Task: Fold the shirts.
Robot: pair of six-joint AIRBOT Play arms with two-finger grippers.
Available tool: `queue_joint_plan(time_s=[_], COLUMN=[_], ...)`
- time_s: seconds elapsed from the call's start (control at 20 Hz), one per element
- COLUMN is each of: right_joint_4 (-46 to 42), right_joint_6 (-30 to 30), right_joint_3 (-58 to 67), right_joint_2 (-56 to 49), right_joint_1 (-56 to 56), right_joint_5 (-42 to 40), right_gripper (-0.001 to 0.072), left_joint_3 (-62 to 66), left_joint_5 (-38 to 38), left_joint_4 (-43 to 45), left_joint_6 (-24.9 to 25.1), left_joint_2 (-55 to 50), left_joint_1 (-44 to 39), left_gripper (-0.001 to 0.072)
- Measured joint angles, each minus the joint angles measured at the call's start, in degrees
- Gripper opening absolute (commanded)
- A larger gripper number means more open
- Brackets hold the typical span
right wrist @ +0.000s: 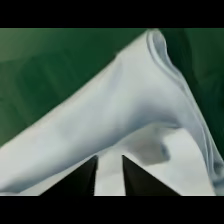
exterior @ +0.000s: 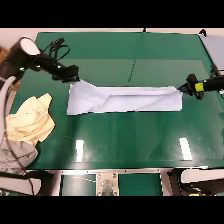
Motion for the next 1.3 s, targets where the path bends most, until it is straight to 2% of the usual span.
queue_joint_plan(time_s=[0.05,0.1,0.2,0.3,0.5,0.55,0.6,0.8,1.0,1.05,1.1,1.15,1.2,1.3], right_joint_4=[1.6,3.06,5.01,6.08,5.25,4.39,3.61,2.05,4.07,3.89,3.65,3.63,3.85,3.08], right_joint_6=[0.07,0.09,-0.35,-3.02,-9.6,-11.17,-12.87,-20.26,-24.41,-25.2,-26.01,-26.58,-26.99,-27.54], right_joint_3=[3.08,6.34,12.72,17.84,22.32,22.05,21.27,16.02,13.86,13.68,13.49,13.38,13.38,14.34], right_joint_2=[-3.87,-7.43,-12.48,-15.12,-17.49,-17.7,-17.9,-18.99,-21.46,-21.92,-22.43,-22.95,-23.34,-23.54], right_joint_1=[0.2,0.2,-0.87,-2.71,-7.34,-8.0,-8.48,-9.14,-6.99,-6.19,-5.27,-4.46,-3.87,-2.99], right_joint_5=[-0.79,-1.18,-0.52,2.23,10.23,11.87,13.35,16.35,18.4,18.27,18.18,18.16,18.25,18.34], right_gripper=[0.049,0.0502,0.0502,0.0503,0.0516,0.0517,0.0517,0.0516,0.0508,0.0433,0.0242,0.0106,0.0017,0.0014], left_joint_3=[1.97,3.89,7.17,10.73,15.43,15.93,16.24,16.98,17.18,17.2,17.2,17.2,17.2,17.2], left_joint_5=[2.38,4.83,8.44,8.94,1.97,-0.31,-2.21,-6.4,-7.78,-7.89,-7.91,-7.89,-7.85,-7.06], left_joint_4=[0.2,0.24,0.26,0.37,0.55,0.52,0.57,0.42,0.28,0.24,0.17,0.13,0.11,-0.04], left_joint_6=[0.09,0.22,0.26,-0.72,-3.21,-3.63,-3.8,-3.56,-3.17,-3.13,-3.08,-2.93,-2.8,-2.25], left_joint_2=[-2.58,-4.57,-7.13,-8.26,-9.22,-9.4,-9.53,-9.64,-9.77,-9.77,-9.79,-9.79,-9.81,-9.94], left_joint_1=[0.13,0.52,2.08,4.83,10.19,10.84,11.13,10.82,8.17,7.28,6.29,5.38,4.33,2.16], left_gripper=[0.0616,0.0616,0.0616,0.0614,0.0563,0.027,0.0034,0.0027,0.0027,0.0027,0.0027,0.0027,0.0027,0.0026])
